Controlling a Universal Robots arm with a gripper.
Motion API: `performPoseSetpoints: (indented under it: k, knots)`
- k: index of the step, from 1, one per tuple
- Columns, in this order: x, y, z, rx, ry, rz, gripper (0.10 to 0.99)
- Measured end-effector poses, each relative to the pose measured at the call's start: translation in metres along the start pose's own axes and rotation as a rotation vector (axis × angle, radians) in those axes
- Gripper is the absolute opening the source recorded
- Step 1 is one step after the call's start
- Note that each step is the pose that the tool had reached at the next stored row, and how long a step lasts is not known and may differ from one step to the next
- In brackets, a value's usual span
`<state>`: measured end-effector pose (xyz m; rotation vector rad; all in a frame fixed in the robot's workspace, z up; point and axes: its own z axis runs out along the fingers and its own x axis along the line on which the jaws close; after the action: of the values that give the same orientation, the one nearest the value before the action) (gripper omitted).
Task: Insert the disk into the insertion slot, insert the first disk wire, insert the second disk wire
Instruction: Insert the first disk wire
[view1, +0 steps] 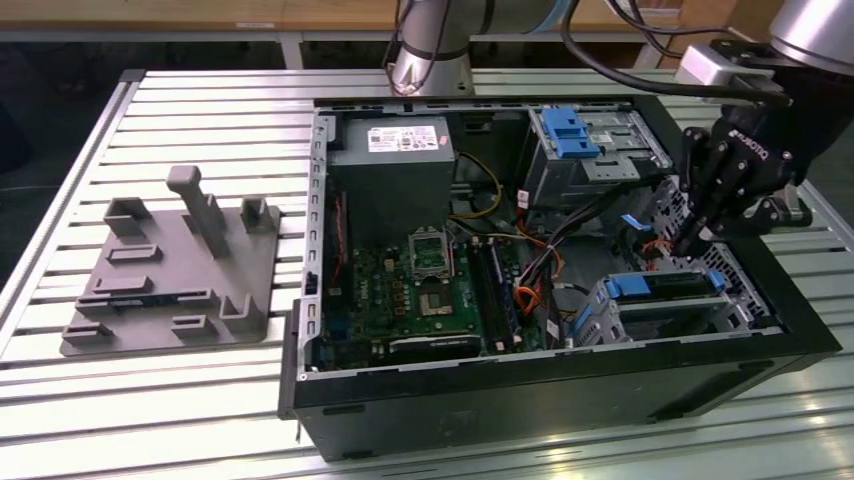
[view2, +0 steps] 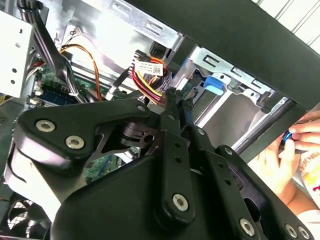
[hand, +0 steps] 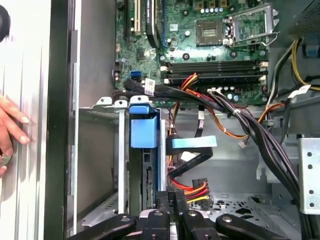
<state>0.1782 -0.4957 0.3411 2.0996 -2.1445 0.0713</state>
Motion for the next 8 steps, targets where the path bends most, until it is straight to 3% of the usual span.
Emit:
performPoseSetpoints:
  k: [2, 4, 5, 8]
  knots:
    - [0.0027, 0.0001, 0.0005, 0.008, -0.004, 0.0, 0.169]
    - [0.0059, 0.0005, 0.0013, 0.012, -0.0161, 0.0, 0.169]
    - [0.0074, 0.0008, 0.0017, 0.013, -0.0269, 0.0, 0.169]
    - [0.0111, 0.0012, 0.0023, 0.012, -0.078, -0.003, 0.169]
